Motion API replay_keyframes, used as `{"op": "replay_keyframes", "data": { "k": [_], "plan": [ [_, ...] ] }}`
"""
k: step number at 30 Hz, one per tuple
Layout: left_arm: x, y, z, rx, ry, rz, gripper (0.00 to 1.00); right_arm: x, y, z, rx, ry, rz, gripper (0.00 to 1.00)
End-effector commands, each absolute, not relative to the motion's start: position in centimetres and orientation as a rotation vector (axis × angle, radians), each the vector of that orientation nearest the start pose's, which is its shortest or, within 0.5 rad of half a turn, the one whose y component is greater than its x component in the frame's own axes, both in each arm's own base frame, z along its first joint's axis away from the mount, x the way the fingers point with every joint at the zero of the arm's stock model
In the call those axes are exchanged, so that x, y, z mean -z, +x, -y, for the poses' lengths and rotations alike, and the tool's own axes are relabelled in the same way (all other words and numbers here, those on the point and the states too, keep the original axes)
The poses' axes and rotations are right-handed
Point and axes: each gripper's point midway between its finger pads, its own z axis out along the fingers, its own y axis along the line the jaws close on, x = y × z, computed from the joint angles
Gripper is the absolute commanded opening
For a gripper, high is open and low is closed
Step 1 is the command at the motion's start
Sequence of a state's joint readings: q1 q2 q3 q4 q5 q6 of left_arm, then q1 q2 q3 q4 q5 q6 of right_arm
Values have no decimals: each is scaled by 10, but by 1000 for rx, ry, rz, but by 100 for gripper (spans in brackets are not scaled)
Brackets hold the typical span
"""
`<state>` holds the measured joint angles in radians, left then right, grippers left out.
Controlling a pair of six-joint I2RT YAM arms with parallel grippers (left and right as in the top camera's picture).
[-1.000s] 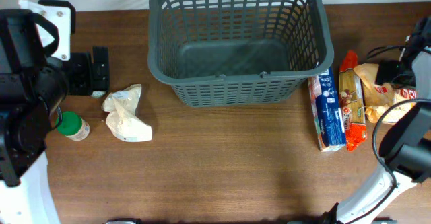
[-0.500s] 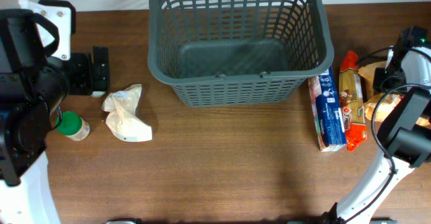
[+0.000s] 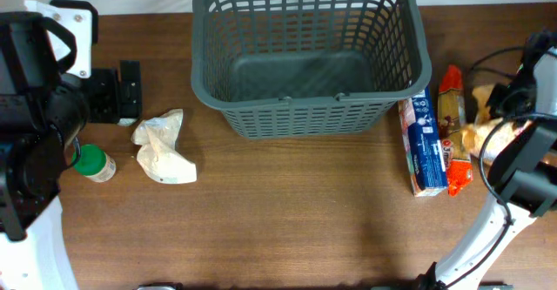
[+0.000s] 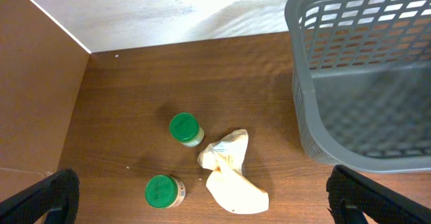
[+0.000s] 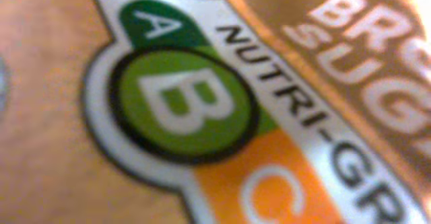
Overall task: Pack container
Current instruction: 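Grasp the orange snack bag with the right gripper, then lift the orange snack bag into the basket and release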
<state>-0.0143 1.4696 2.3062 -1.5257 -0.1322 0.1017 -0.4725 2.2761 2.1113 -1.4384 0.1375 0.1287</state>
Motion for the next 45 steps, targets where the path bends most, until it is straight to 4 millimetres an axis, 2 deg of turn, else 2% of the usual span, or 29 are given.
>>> {"op": "replay_keyframes", "data": {
  "k": [1, 4, 5, 7, 9, 11, 14, 17, 19, 20, 25, 27, 30, 33, 36, 40, 44, 45],
  "plan": [
    [-445, 300, -22, -212, 47, -2251, 99, -256, 403, 201, 205, 828, -2620, 4],
    [-445, 300, -22, -212, 47, -2251, 99, -351, 400, 171, 206, 689, -2393, 4],
    [-445, 300, -22, -212, 47, -2251, 99, -377, 398, 158, 197, 643, -2327, 4],
    [-445, 300, -22, -212, 47, -2251, 99, -432, 391, 120, 155, 484, -2199, 4],
    [-445, 300, -22, -212, 47, -2251, 99, -478, 385, 70, 90, 266, -2088, 4],
    [-445, 300, -22, -212, 47, -2251, 99, -508, 376, 20, 26, 101, -2001, 4],
    [-445, 299, -22, -212, 47, -2252, 99, -523, 370, -47, -51, -133, -1942, 4],
    [-445, 300, -22, -212, 47, -2251, 99, -511, 375, -106, -121, -313, -1954, 4],
    [-445, 300, -22, -212, 47, -2251, 99, -493, 387, -131, -132, -368, -1992, 4],
    [-445, 300, -22, -212, 47, -2251, 99, -480, 395, -141, -120, -391, -2018, 4],
    [-445, 300, -22, -212, 47, -2251, 99, -418, 447, -167, -52, -423, -2137, 4],
    [-445, 300, -22, -212, 47, -2251, 99, -394, 464, -173, -33, -431, -2179, 4],
    [-445, 300, -22, -212, 47, -2251, 99, -369, 479, -179, -23, -443, -2223, 4],
    [-445, 300, -22, -212, 47, -2251, 99, -358, 484, -181, -31, -419, -2253, 4],
    [-445, 300, -22, -212, 47, -2251, 99, -347, 490, -172, 1, -295, -2291, 4],
    [-445, 300, -22, -212, 47, -2251, 99, -331, 494, -154, 52, -39, -2334, 4],
    [-445, 300, -22, -212, 47, -2251, 99, -302, 496, -153, 48, 80, -2398, 4],
    [-445, 300, -22, -212, 47, -2251, 99, -289, 497, -153, 53, 100, -2421, 4]
  ]
}}
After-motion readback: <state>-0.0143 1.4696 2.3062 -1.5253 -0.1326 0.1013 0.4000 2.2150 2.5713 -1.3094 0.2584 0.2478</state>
